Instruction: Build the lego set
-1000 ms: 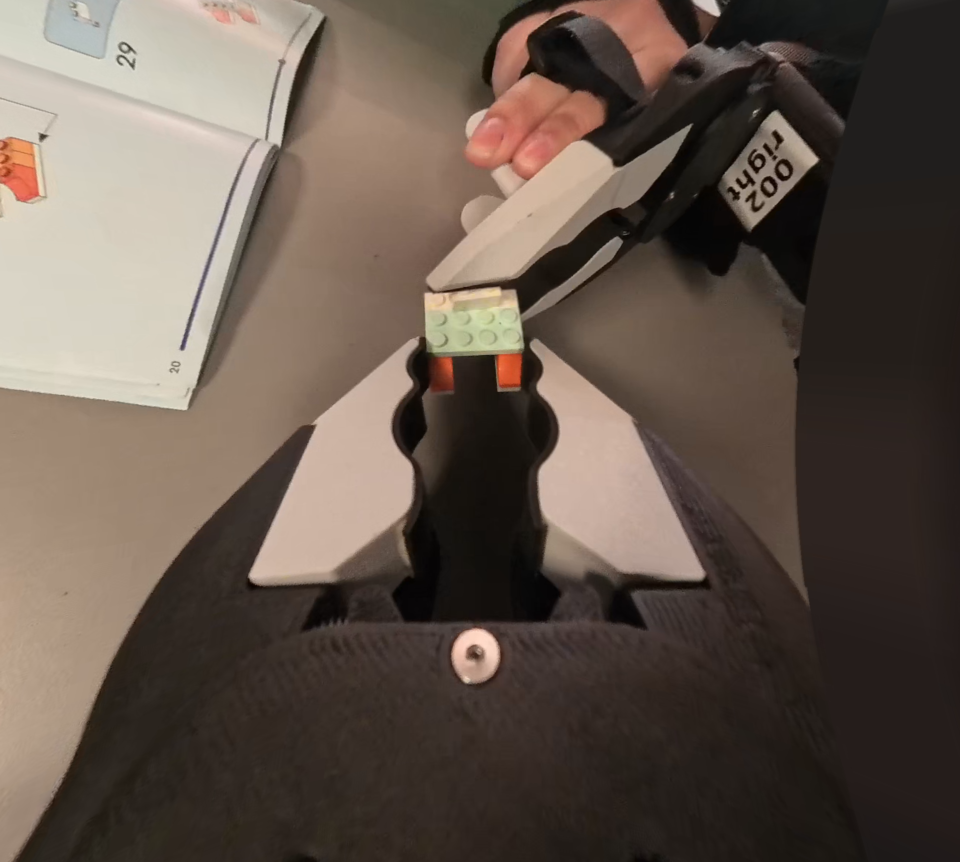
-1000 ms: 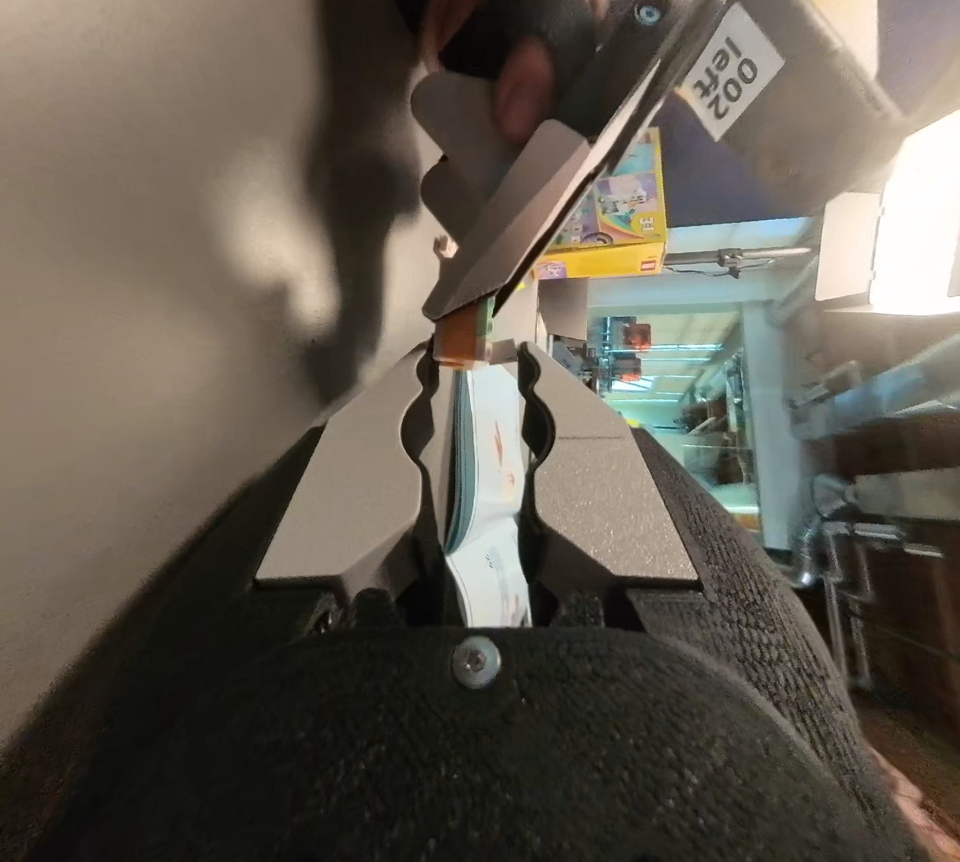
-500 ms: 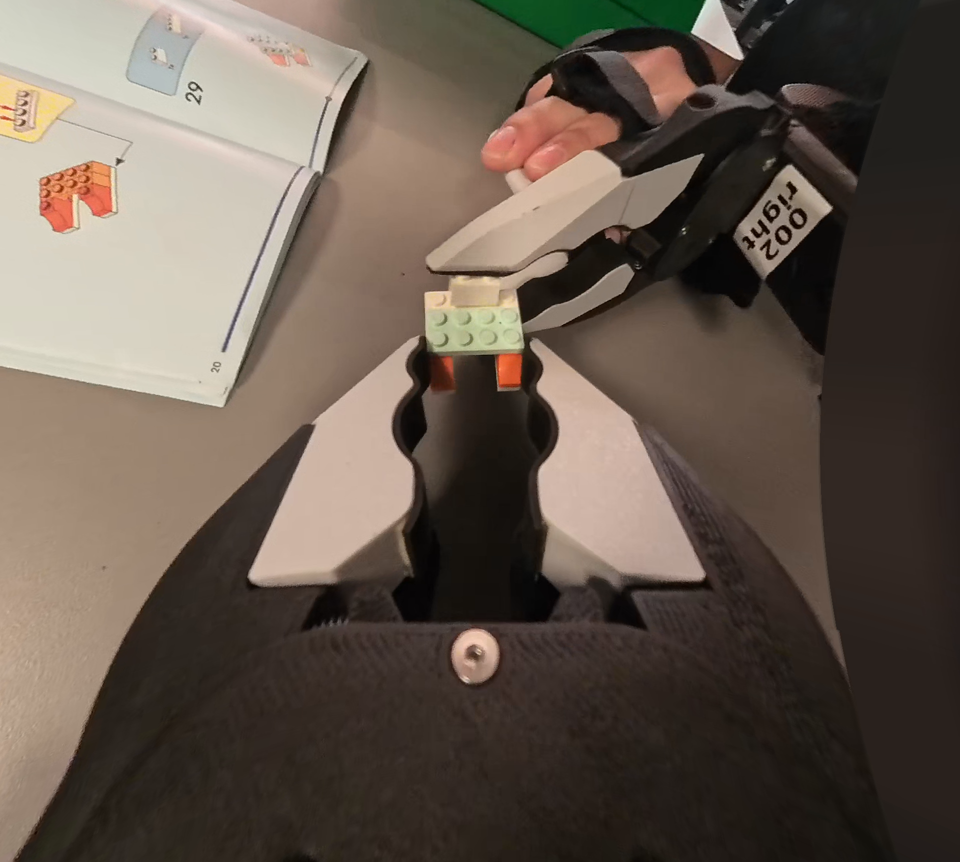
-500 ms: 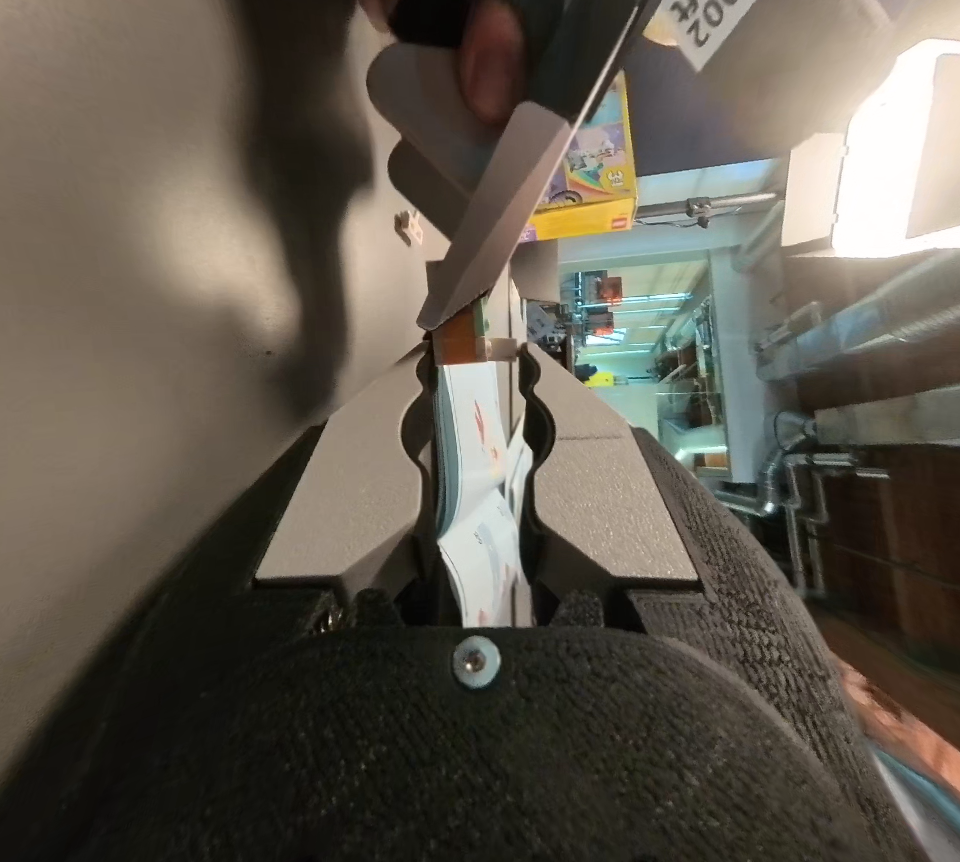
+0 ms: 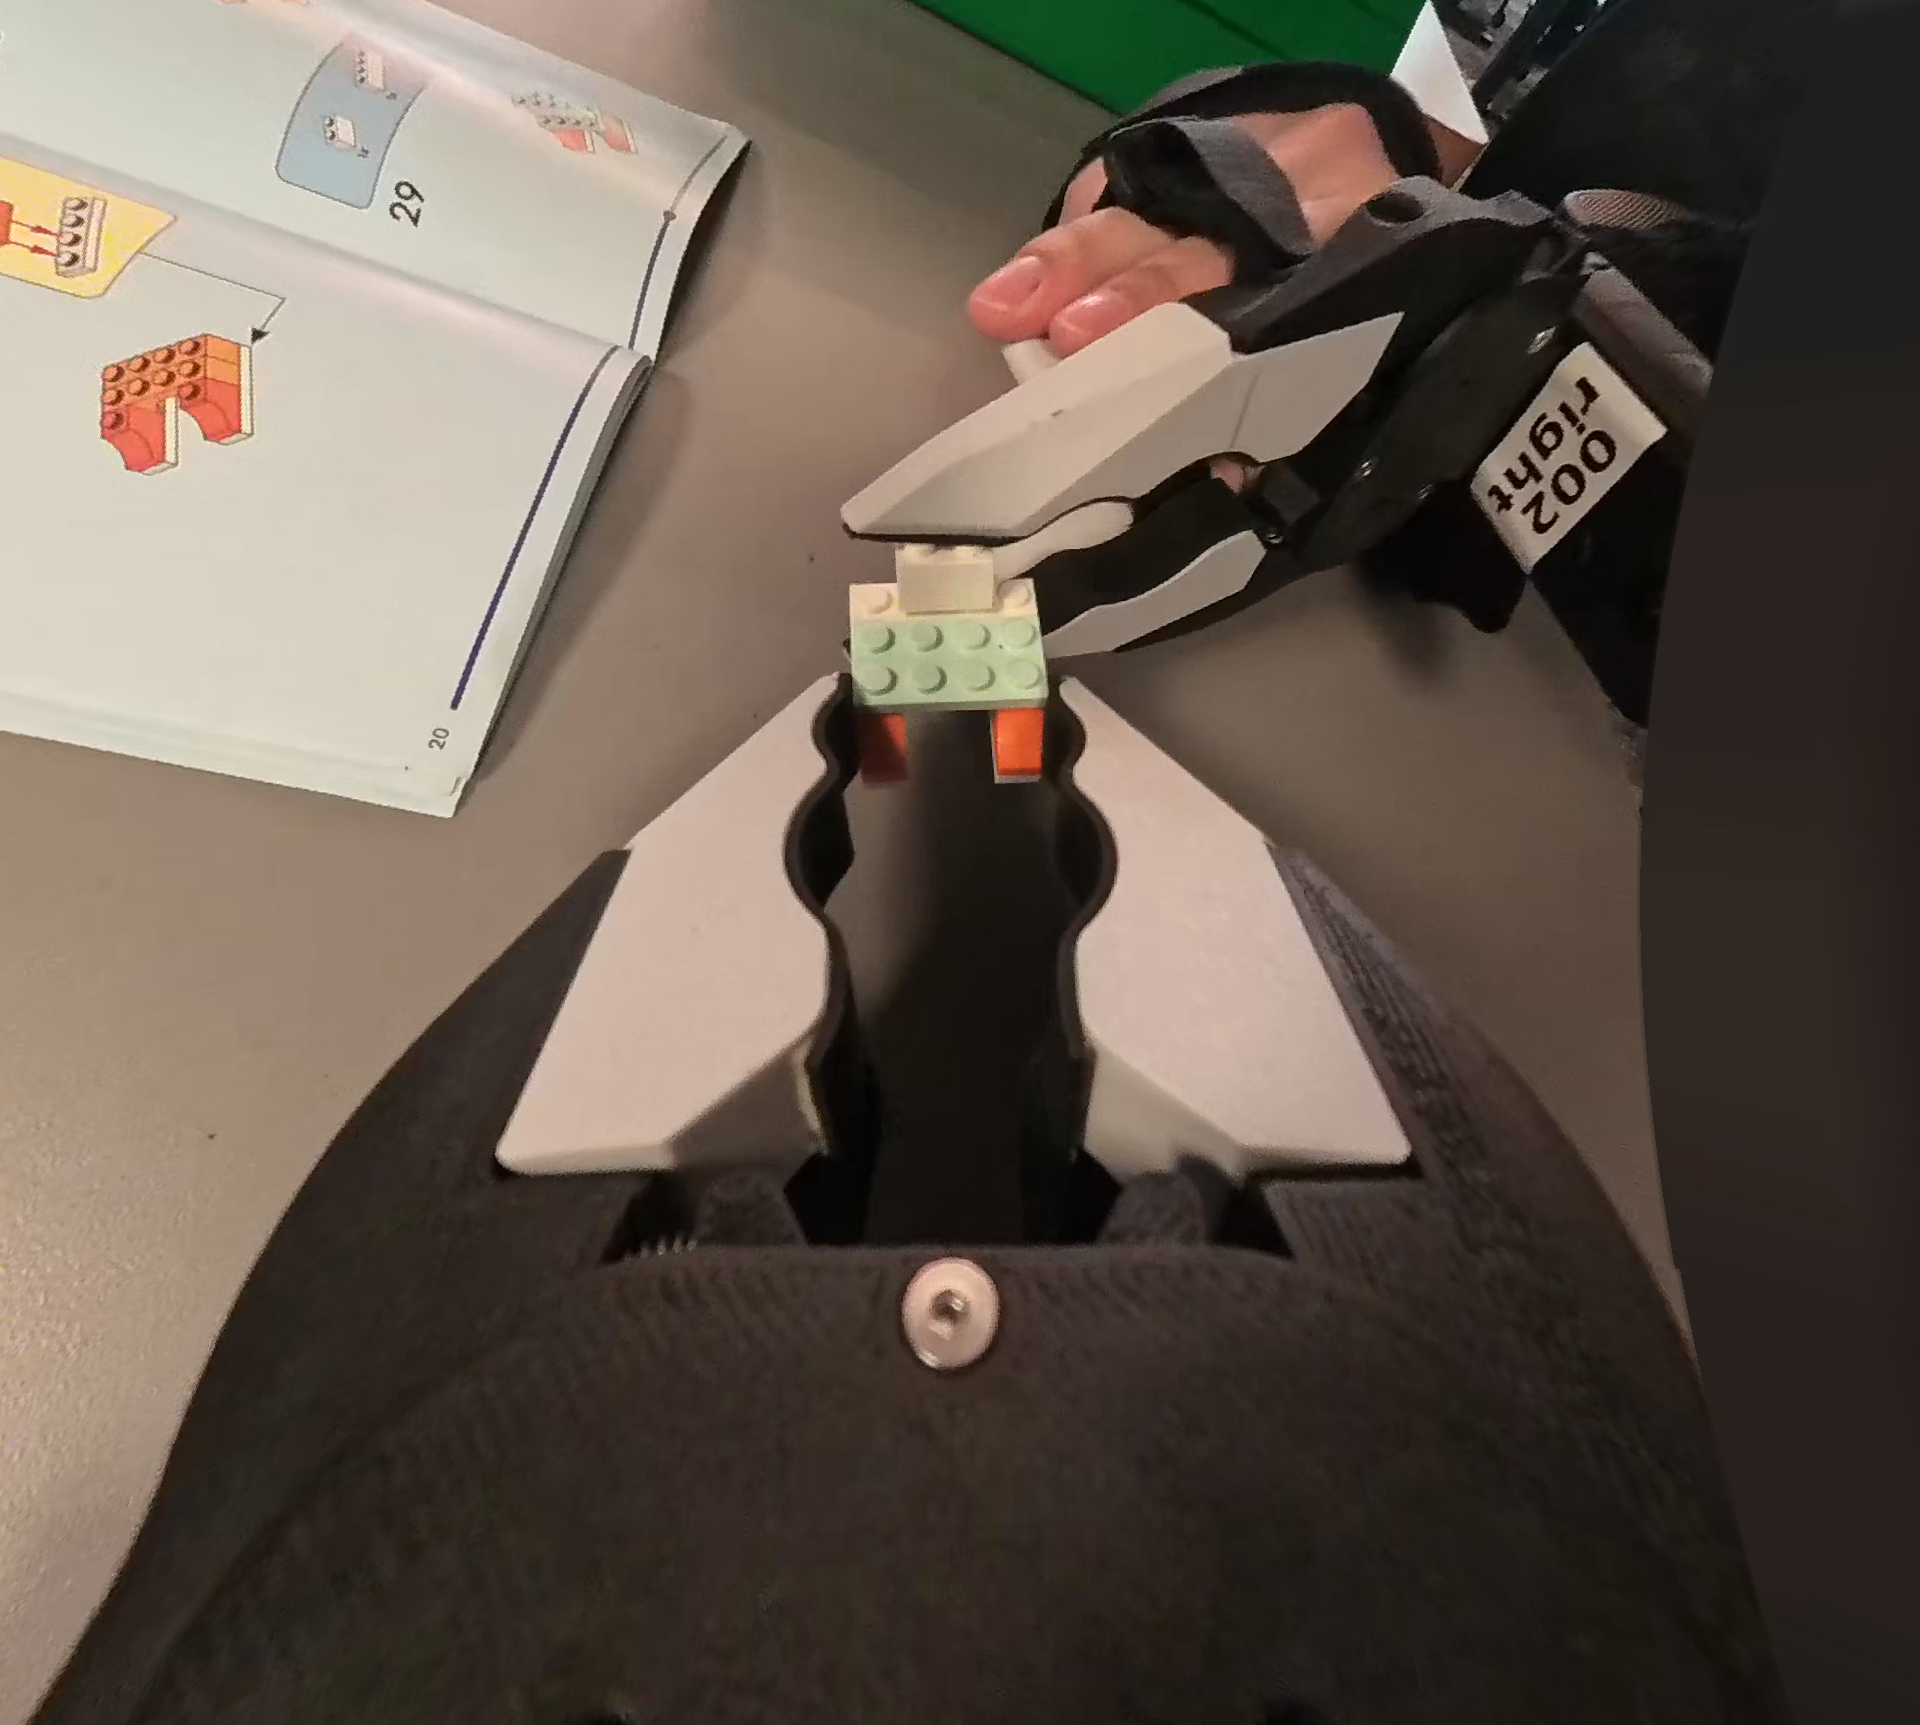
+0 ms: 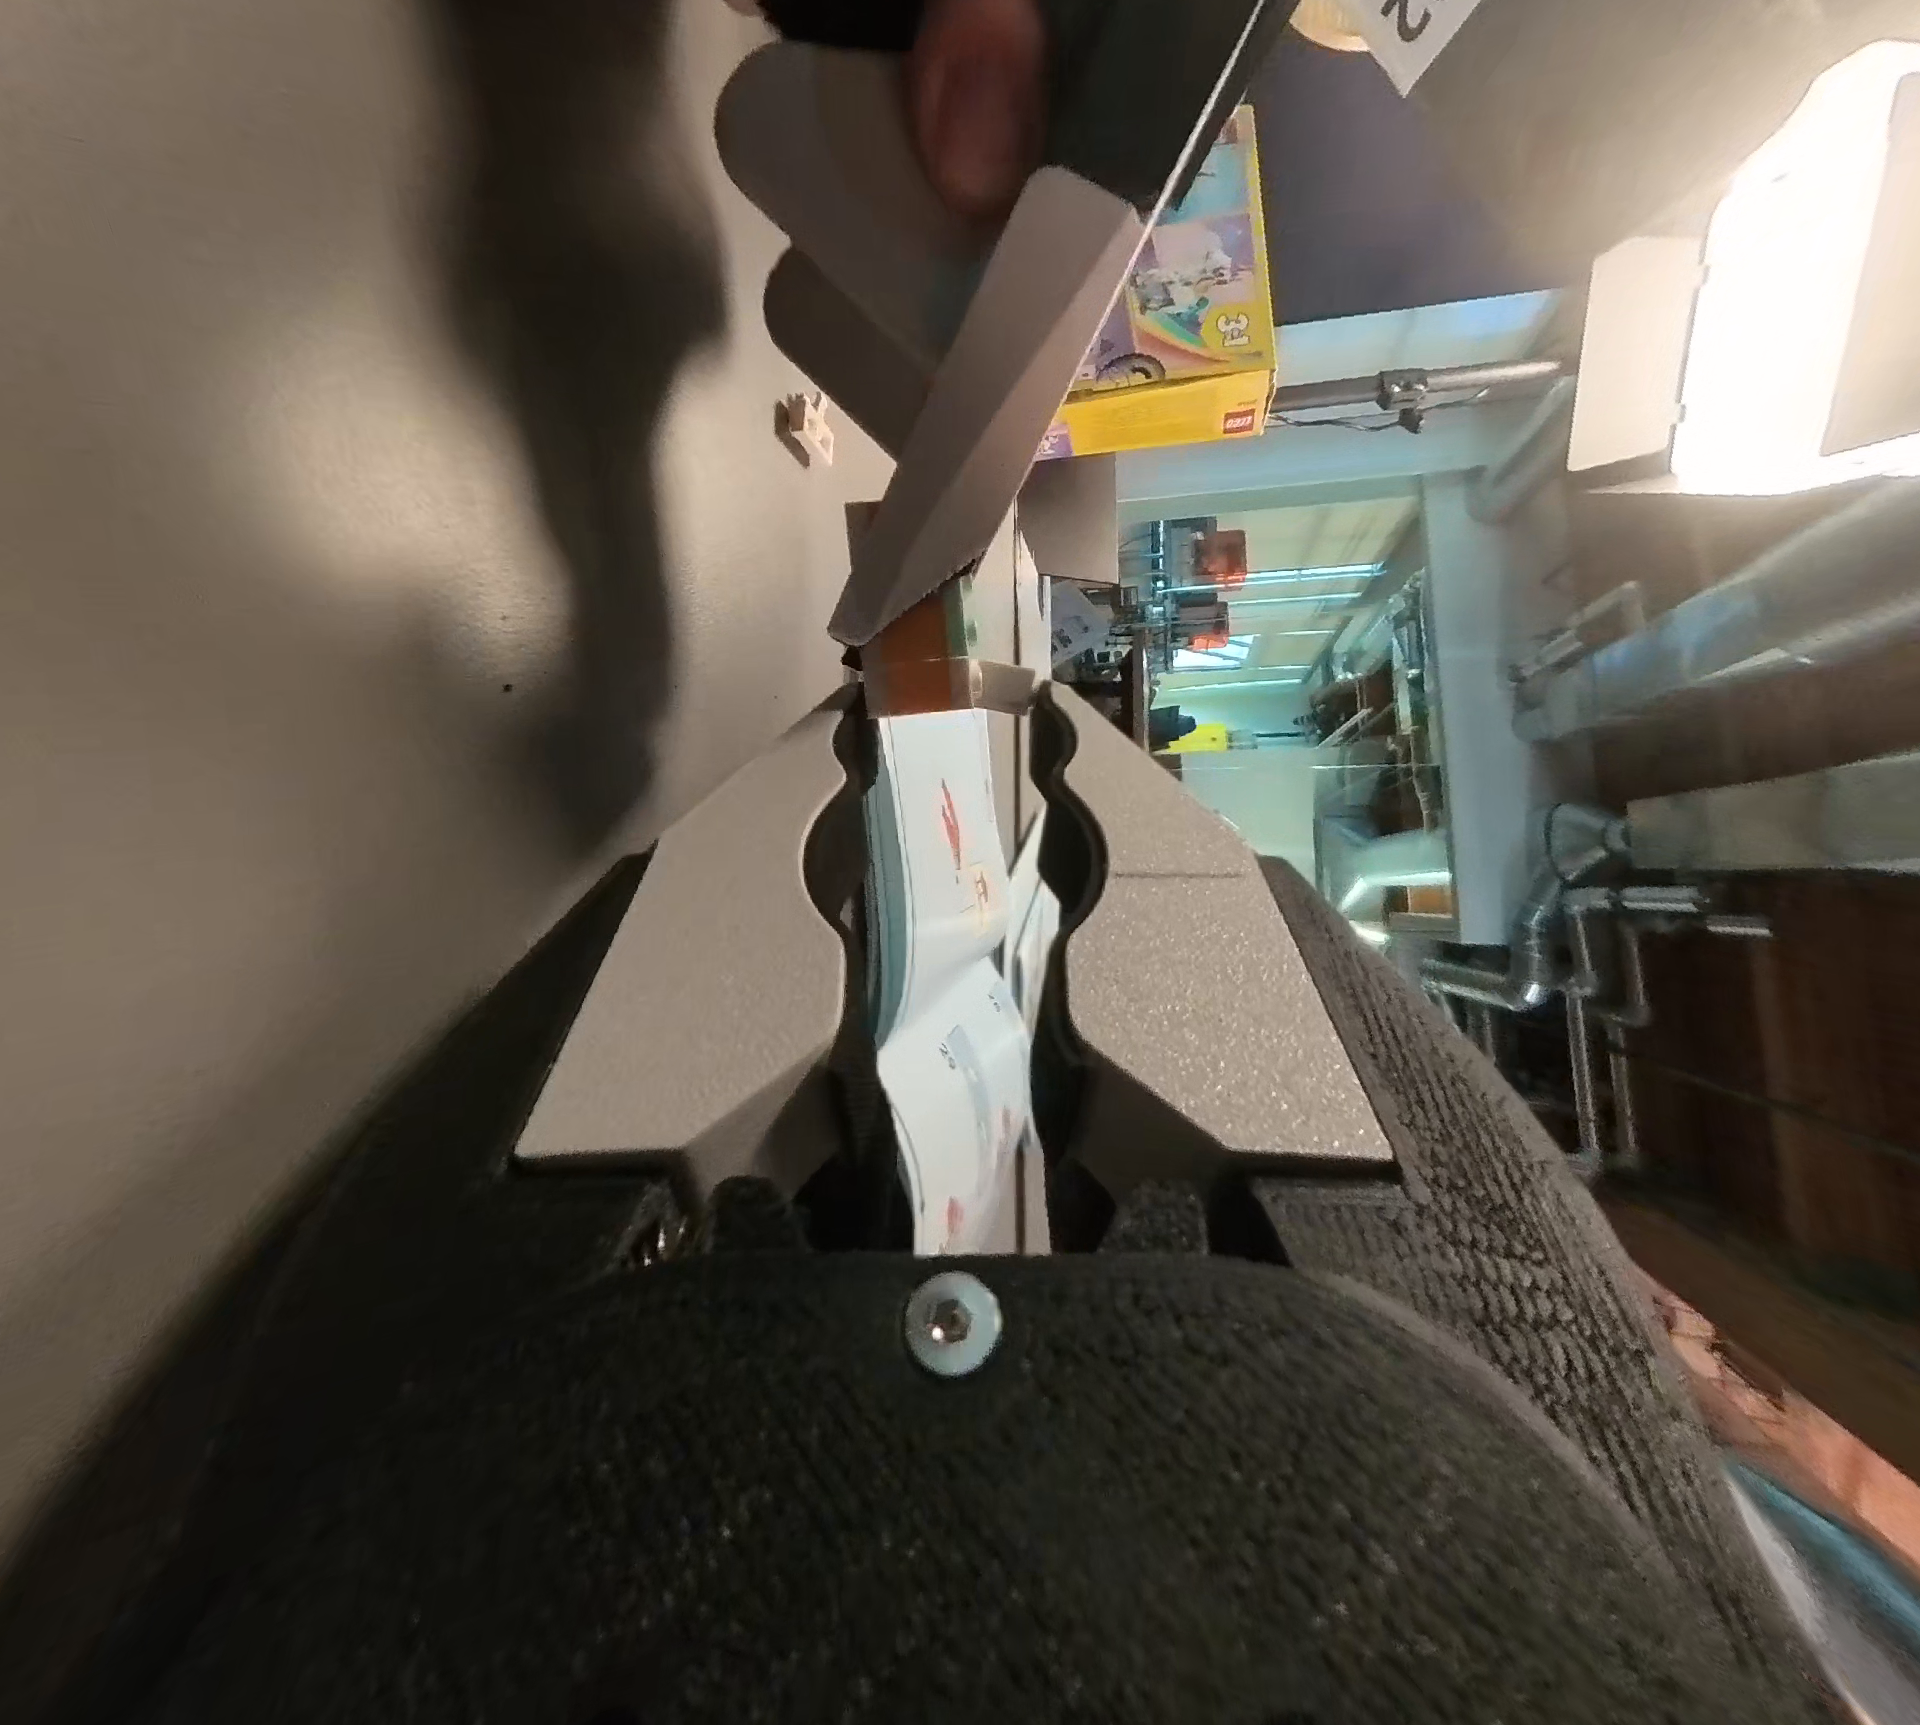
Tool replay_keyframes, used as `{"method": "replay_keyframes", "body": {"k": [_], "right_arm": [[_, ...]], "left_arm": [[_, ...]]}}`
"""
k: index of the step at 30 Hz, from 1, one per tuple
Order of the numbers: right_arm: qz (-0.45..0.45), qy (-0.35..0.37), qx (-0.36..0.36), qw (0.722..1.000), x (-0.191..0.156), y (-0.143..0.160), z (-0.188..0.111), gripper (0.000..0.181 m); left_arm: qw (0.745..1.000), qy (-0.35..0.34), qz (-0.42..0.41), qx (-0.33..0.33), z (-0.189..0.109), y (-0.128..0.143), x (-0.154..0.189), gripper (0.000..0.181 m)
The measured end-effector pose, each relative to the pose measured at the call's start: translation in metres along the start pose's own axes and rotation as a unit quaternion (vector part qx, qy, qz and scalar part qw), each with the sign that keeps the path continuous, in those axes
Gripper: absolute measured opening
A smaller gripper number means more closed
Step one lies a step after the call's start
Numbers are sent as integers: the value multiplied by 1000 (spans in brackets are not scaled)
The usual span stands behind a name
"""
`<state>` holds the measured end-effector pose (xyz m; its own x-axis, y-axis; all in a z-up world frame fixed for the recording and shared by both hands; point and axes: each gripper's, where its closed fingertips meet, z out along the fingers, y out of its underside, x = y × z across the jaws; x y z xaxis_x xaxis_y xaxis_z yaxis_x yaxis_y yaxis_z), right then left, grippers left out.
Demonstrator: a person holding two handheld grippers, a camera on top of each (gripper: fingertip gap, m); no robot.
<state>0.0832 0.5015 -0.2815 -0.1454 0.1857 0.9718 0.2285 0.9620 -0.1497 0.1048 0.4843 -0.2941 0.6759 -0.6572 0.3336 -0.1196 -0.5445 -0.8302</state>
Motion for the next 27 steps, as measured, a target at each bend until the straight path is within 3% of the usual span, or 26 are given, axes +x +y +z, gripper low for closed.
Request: {"method": "replay_keyframes", "body": {"k": [1,12,17,25,26,27], "right_arm": [[-8,0,-2,1000,0,0,0,28],[-134,14,-8,991,-2,-2,0,29],[-90,-2,-8,996,-4,-1,-2,27],[-109,6,-7,994,-7,1,0,28],[-103,3,-6,995,-7,2,0,31],[-88,-5,-10,996,-8,5,-1,47]], "left_arm": [[1000,-1,1,-1,0,0,0,34],[1000,-5,0,-13,2,3,-1,34],[1000,-6,4,-16,3,4,-1,34],[999,-27,20,-31,6,7,-3,34],[999,-27,18,-28,6,7,-3,34],[999,-32,15,-27,5,6,-5,34]]}}
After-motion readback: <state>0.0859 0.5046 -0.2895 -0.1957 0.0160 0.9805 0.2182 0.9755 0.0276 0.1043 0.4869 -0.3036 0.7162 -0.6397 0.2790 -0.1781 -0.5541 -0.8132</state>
